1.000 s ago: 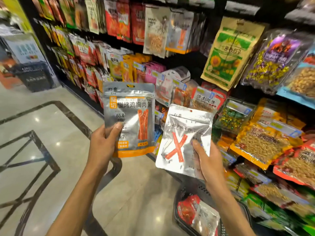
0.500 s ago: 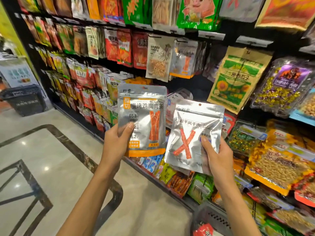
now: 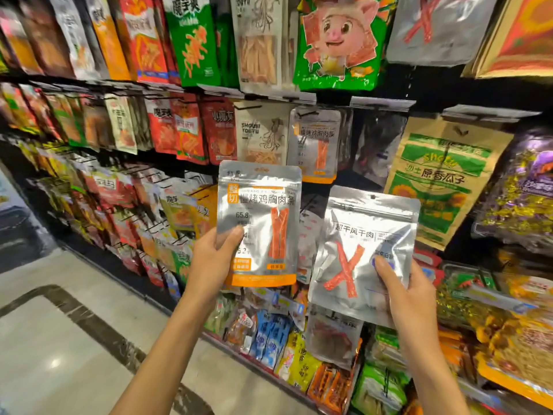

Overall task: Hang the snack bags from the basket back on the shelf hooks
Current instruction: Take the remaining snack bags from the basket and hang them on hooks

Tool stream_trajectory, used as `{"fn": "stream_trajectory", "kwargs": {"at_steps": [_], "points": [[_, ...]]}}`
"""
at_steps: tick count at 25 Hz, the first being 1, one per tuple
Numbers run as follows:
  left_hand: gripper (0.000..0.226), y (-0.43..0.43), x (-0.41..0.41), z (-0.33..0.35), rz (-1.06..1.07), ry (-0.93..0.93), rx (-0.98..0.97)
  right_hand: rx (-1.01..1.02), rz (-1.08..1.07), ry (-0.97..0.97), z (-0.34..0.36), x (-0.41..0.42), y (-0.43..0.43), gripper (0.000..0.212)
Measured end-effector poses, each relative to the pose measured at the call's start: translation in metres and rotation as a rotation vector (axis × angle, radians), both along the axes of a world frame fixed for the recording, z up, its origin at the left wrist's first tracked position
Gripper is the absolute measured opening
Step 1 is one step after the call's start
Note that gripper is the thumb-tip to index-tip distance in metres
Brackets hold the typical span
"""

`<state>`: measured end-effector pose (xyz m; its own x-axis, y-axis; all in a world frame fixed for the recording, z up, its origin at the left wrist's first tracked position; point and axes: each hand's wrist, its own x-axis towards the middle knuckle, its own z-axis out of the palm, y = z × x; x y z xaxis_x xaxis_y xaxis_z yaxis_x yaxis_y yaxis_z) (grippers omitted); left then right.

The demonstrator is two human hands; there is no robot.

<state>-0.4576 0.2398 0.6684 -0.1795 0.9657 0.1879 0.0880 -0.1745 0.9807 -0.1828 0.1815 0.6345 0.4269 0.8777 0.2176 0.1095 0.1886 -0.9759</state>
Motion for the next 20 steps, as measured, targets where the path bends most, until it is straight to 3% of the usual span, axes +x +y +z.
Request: {"fn": "stream_trajectory", "kwargs": {"at_steps": [10,20], "points": [[0.012,0.132,0.019,0.023,-0.229,-0.06,0.062,0.103,-0.19,-0.006,0.042,0.0,0.075,0.027],[0.016,0.226,0.025,0.039,-0.488,-0.157,0.061,0.121,-0.353,-0.008,0.064,-0.04,0.11,0.024]]}}
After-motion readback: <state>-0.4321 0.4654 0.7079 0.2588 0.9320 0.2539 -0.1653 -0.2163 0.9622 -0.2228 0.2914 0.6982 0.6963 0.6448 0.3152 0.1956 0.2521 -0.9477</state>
